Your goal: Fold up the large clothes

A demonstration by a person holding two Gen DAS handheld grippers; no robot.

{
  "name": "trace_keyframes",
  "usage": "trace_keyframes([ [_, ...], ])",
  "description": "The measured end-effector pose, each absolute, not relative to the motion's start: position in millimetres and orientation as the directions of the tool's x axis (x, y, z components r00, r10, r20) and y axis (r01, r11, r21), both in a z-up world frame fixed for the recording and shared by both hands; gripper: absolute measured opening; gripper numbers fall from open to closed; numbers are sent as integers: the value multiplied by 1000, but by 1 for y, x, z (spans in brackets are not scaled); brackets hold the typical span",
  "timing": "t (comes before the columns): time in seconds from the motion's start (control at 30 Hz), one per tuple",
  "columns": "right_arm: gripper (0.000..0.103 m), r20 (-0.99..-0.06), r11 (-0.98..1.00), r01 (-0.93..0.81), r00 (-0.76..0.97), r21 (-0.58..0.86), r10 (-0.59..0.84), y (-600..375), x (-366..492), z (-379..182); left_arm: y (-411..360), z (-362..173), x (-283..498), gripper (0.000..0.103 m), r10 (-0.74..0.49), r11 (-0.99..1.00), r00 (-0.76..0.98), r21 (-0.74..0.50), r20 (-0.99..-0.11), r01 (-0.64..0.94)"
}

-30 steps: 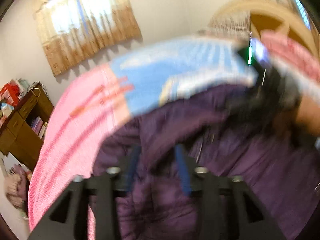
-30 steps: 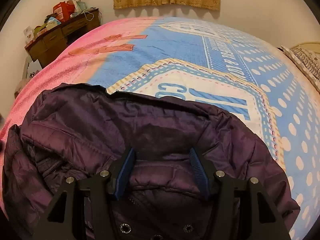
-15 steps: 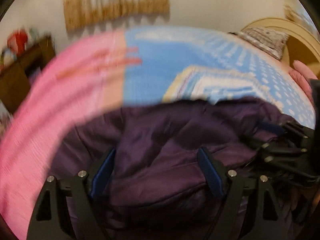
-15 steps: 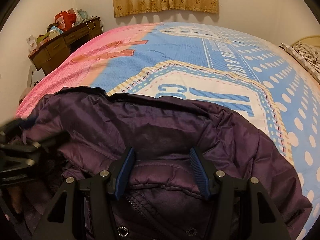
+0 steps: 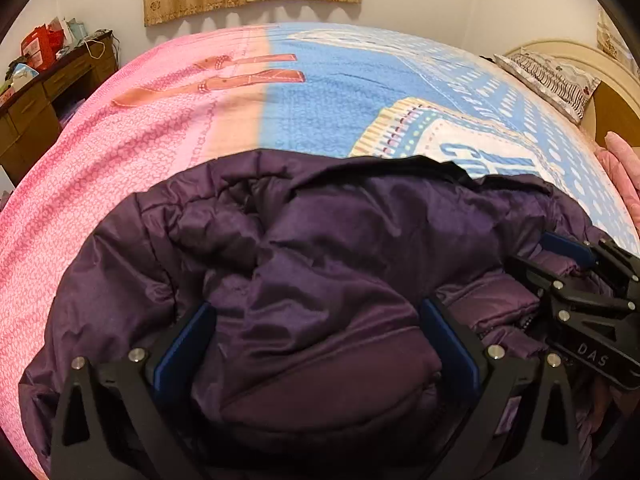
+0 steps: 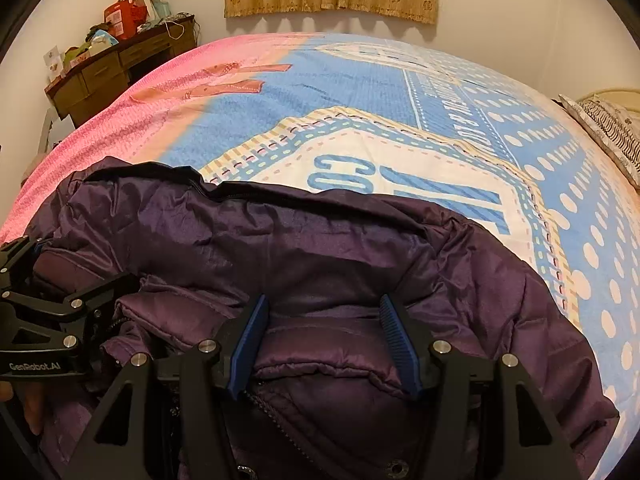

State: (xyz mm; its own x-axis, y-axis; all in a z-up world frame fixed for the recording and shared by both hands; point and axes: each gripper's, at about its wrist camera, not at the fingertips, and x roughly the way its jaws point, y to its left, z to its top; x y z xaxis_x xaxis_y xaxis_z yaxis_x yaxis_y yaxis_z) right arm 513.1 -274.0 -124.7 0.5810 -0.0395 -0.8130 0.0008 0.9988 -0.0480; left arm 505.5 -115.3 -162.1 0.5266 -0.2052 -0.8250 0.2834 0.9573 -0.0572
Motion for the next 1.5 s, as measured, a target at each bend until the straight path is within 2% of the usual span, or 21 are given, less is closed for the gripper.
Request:
trace_keyframes([
  [1.5,60,-820,997,-6,569,-73,-56,-270,517,-128,-119,-165,508,103,-190,960,533,-42,-825,278],
])
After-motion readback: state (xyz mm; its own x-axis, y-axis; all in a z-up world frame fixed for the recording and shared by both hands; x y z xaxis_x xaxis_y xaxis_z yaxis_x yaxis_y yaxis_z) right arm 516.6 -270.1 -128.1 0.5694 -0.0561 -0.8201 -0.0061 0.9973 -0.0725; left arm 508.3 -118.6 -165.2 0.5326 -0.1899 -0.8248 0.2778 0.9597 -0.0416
